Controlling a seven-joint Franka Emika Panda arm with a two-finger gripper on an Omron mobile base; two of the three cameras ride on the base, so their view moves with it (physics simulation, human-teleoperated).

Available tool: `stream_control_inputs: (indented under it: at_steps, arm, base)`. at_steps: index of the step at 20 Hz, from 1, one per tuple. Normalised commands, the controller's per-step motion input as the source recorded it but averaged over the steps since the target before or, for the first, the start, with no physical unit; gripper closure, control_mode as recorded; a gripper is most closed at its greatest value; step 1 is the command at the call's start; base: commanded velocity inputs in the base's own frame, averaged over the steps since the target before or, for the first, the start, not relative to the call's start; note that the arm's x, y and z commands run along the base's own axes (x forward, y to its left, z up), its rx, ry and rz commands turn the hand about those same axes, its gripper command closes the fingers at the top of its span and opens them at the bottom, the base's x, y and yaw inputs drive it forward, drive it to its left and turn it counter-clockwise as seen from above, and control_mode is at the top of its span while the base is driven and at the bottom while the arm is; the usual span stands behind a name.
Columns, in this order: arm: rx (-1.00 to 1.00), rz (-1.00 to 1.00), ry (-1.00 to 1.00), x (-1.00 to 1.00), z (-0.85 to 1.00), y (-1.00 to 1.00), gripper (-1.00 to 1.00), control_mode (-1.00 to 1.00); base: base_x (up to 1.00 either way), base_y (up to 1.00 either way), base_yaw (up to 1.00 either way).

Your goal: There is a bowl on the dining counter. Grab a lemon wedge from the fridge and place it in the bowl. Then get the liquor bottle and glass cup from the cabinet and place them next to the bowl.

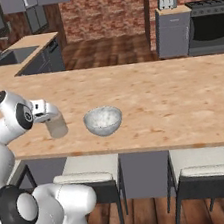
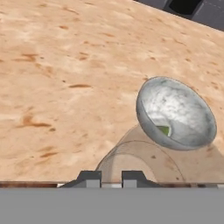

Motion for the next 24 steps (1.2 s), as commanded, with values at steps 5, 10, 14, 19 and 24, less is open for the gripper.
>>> stream_control_inputs:
  at_steps: [5,10,14,19,24]
  arm:
    - [0.00,-0.02,0.00,0.41,-0.22,0.00,1.00,-1.00]
    - [0.00,-0.03,0.00,0.41,-0.26,0.00,1.00,-1.00]
    - [0.00,-0.02,0.00,0.29,-0.22,0.00,1.00,-1.00]
    - [0.00,-0.01,0.00,0.23,-0.16,0.00,1.00,-1.00]
    - [0.01,0.00,0.00,0.13,-0.10,0.00,1.00,-1.00]
  base:
    - [0.00,0.00,0.00]
    - [0.00,0.00,0.00]
    - [0.00,0.00,0.00]
    - [0.00,0.00,0.00]
    - [0.00,0.00,0.00]
